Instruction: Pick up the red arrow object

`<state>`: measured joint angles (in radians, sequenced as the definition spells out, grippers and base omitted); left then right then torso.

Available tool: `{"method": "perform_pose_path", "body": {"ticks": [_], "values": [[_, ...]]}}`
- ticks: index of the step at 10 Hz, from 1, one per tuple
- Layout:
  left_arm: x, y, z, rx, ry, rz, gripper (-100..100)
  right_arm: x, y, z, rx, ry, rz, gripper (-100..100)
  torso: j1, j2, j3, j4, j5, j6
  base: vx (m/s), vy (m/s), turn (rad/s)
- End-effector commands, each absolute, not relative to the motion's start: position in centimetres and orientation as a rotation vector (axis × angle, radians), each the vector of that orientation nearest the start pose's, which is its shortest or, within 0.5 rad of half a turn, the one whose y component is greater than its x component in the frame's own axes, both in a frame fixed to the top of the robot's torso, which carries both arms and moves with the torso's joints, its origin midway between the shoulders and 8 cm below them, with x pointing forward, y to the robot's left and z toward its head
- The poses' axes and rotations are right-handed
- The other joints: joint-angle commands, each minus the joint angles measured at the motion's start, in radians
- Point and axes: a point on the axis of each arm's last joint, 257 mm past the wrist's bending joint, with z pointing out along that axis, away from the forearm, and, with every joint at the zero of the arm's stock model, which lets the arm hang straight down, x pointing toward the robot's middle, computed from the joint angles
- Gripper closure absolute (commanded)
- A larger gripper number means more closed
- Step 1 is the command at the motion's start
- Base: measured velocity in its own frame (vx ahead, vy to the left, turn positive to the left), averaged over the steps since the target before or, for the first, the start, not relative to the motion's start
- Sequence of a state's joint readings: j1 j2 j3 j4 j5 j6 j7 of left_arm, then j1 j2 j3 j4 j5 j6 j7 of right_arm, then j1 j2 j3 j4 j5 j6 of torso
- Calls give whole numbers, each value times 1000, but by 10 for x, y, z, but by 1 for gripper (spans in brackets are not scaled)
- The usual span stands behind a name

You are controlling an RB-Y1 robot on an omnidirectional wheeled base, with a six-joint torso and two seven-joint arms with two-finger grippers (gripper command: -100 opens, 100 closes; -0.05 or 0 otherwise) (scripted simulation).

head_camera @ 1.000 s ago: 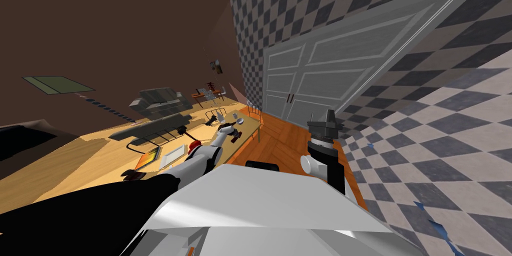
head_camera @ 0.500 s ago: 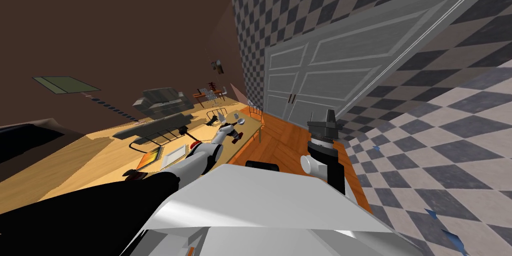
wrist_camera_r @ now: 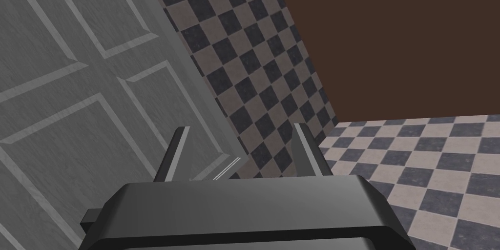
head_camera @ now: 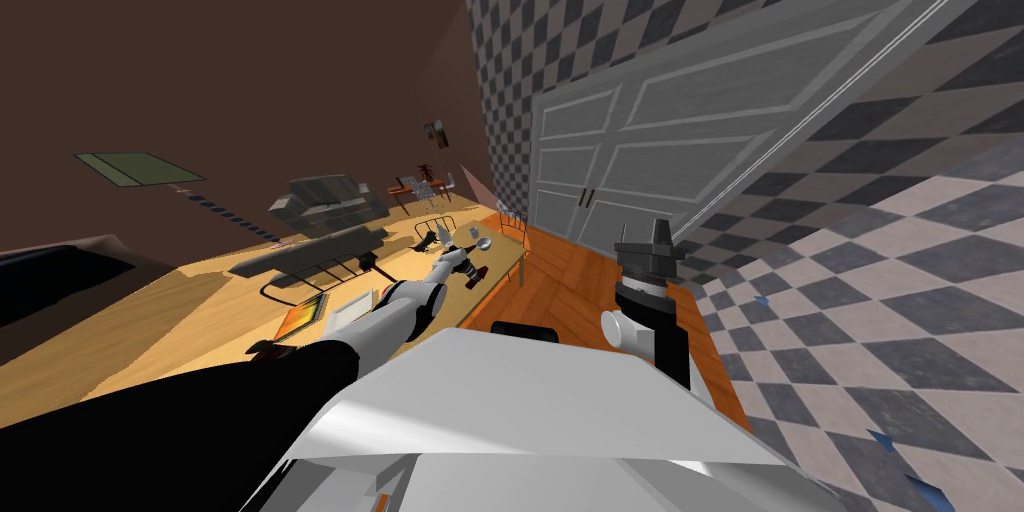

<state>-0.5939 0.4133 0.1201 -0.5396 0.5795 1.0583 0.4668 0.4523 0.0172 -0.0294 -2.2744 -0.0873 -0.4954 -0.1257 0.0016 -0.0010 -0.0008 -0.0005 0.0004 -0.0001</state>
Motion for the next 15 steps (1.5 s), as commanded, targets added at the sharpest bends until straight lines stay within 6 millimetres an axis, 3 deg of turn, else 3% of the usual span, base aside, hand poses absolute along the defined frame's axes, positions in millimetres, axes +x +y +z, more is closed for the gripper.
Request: {"method": "perform_pose_path", "body": {"ticks": [1, 2, 9, 10, 11, 12, 15], "values": [[449, 348, -478, -2968, 1141, -389, 0, 345, -296, 37, 736, 479, 1470, 0, 0, 0, 0, 0, 0, 0, 0, 0, 0], [448, 352, -480, -2967, 1138, -390, -100, 345, -296, 37, 736, 479, 1470, 0, -1, 1, 0, 0, 0, 0, 13, -8, 1], [435, 371, -496, -2960, 1140, -395, -100, 345, -296, 37, 736, 479, 1470, 0, -3, -1, 0, 0, -1, 0, 28, -31, 4], [430, 371, -499, -2964, 1142, -390, -100, 345, -296, 37, 736, 479, 1470, 0, -4, 0, 0, 0, -1, 0, 28, -27, 1], [442, 373, -492, -2940, 1149, -423, -100, 345, -296, 37, 736, 479, 1470, 0, -3, 0, 0, 0, -1, 0, 19, -18, 8], [430, 371, -499, -2964, 1142, -390, -100, 345, -296, 37, 736, 479, 1470, 0, -3, 0, 0, 0, -1, 0, 8, -8, -6], [427, 372, -501, -2965, 1147, -390, -100, 345, -296, 37, 736, 479, 1470, 0, -2, 1, 1, 0, 0, 0, 7, -6, 2]]}}
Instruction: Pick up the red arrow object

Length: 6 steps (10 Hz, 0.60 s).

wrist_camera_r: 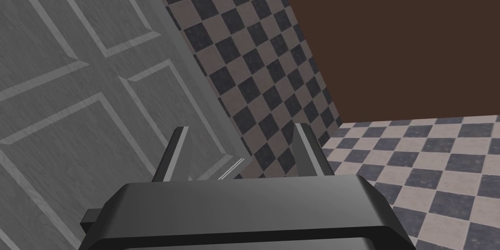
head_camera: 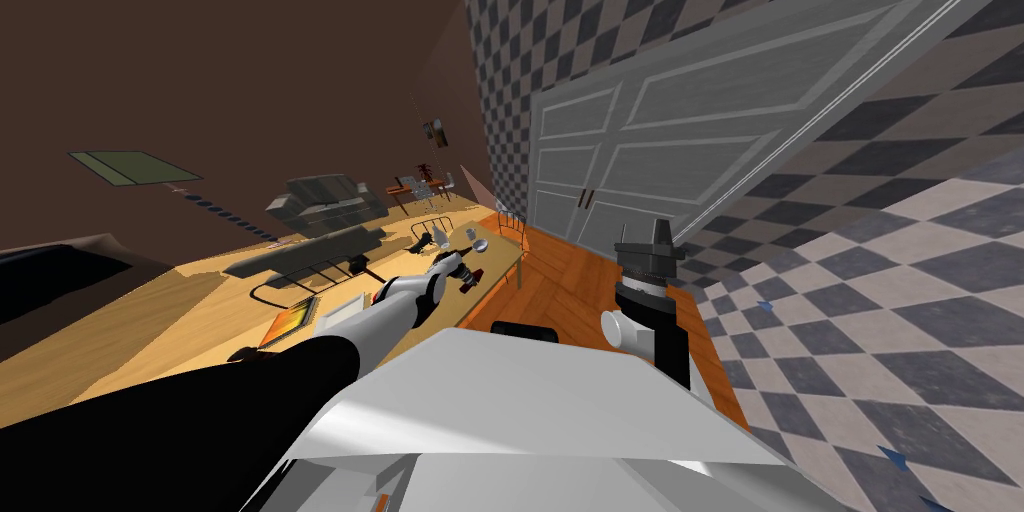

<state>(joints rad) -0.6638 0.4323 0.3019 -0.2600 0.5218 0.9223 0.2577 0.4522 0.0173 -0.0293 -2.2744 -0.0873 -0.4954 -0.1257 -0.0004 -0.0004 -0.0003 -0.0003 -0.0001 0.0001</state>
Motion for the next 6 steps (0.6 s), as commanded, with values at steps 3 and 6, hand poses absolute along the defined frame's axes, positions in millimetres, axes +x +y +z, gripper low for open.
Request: {"method": "perform_pose_path", "body": {"ticks": [3, 6], "values": [[428, 372, -501, -2965, 1146, -389, 100, 345, -296, 37, 736, 479, 1470, 0, 1, 1, 0, 0, 0, 0, 2, -2, 0], [427, 371, -502, -2968, 1146, -388, 100, 345, -296, 37, 736, 479, 1470, 0, 2, -1, -1, 0, 0, 0, 0, 0, 0]]}}
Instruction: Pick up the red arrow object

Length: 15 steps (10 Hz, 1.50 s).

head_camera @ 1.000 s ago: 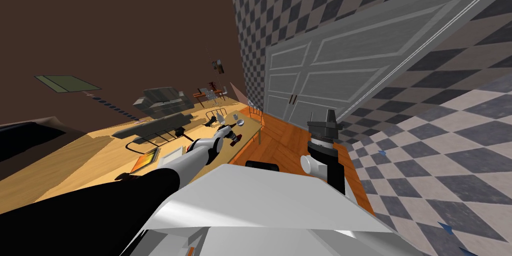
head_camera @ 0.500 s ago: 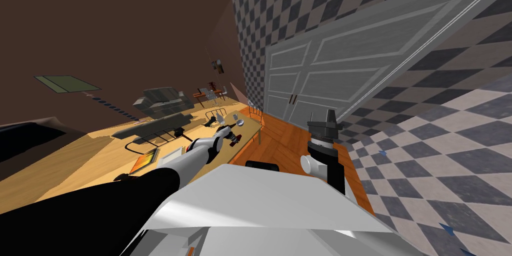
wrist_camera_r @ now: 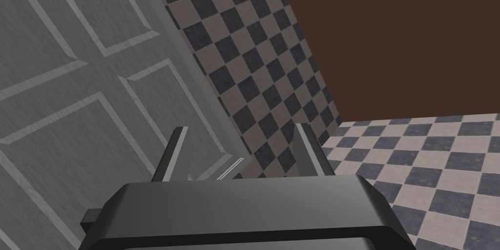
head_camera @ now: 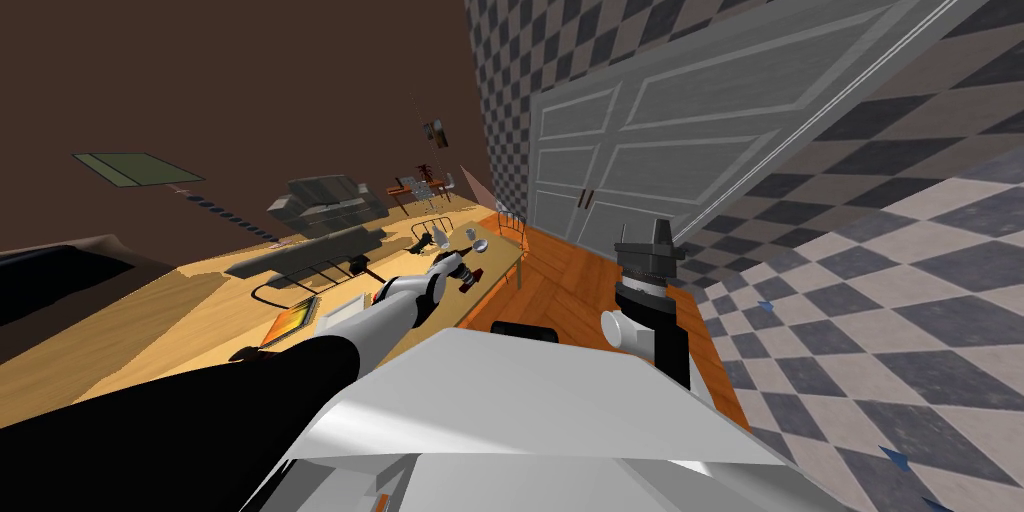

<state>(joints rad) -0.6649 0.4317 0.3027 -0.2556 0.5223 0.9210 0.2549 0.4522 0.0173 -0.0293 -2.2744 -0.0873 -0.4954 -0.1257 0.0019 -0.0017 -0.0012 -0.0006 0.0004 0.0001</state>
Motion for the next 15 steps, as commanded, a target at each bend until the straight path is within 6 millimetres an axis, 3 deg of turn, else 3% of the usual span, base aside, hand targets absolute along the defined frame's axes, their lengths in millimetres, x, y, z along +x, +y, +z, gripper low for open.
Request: {"method": "perform_pose_path", "body": {"ticks": [1, 2, 15], "values": [[427, 371, -502, -2968, 1147, -388, 0, 345, -296, 37, 736, 479, 1470, 0, 0, 0, 0, 0, 0, 0, 0, 0, 0], [433, 371, -497, -2964, 1139, -390, 100, 345, -296, 37, 736, 479, 1470, 0, 0, 0, 0, 0, 0, 0, -24, 21, -6], [448, 351, -480, -2966, 1140, -389, 100, 345, -296, 37, 736, 479, 1470, 0, 1, 3, 2, 2, -1, 0, -20, 22, -3]]}}
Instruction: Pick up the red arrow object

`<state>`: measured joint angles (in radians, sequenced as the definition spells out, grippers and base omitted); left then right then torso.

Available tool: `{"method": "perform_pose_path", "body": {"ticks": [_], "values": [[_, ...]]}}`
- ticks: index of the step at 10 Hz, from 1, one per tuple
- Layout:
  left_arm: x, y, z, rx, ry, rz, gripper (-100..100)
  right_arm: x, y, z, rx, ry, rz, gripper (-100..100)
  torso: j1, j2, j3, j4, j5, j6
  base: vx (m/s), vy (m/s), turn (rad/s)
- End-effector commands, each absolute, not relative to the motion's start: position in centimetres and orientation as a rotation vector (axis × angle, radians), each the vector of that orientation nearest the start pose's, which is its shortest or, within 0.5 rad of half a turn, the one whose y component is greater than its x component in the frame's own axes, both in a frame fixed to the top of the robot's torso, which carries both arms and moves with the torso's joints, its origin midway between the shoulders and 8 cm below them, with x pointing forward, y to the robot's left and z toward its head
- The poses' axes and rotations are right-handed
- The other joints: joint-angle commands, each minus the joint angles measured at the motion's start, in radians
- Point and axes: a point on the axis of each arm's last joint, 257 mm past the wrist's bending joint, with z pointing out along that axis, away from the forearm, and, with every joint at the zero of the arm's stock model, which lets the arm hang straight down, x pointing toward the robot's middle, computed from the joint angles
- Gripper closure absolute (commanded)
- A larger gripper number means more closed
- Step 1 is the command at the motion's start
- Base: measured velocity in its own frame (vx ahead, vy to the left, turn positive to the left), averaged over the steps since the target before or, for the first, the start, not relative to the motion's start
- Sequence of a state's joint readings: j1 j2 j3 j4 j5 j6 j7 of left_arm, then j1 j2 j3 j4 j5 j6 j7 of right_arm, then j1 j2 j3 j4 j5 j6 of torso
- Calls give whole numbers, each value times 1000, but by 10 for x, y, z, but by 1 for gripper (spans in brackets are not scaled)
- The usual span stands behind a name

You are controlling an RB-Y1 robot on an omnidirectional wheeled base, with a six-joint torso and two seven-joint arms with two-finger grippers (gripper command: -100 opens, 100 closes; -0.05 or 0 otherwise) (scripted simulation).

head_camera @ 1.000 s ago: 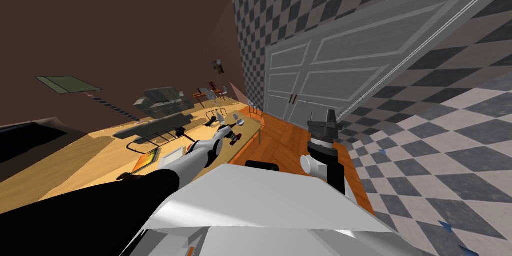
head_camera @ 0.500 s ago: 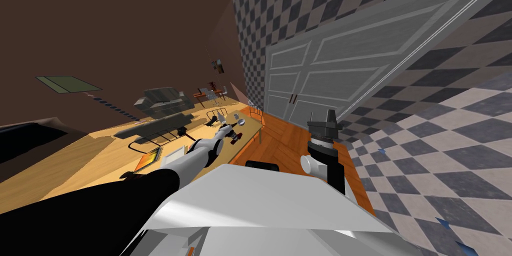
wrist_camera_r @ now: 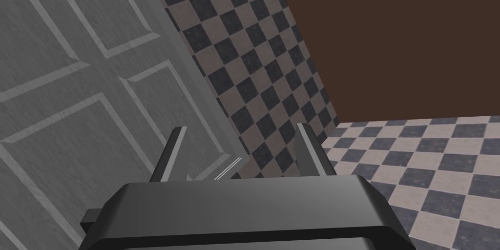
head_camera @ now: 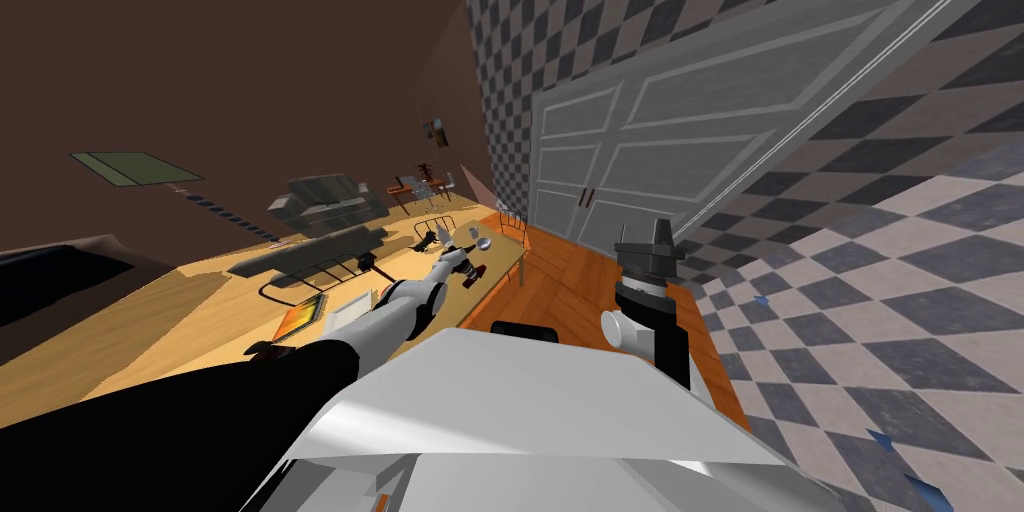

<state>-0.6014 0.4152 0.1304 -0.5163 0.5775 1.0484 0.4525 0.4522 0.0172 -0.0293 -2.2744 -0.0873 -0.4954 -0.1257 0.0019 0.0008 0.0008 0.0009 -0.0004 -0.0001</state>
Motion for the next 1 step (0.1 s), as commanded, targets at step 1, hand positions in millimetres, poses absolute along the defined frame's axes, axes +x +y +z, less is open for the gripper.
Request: {"method": "perform_pose_path", "body": {"ticks": [1], "values": [[448, 350, -479, -2968, 1139, -388, 0, 345, -296, 37, 736, 479, 1470, 0, 0, 0, 0, 0, 0, 0, 0, 0, 0]]}}
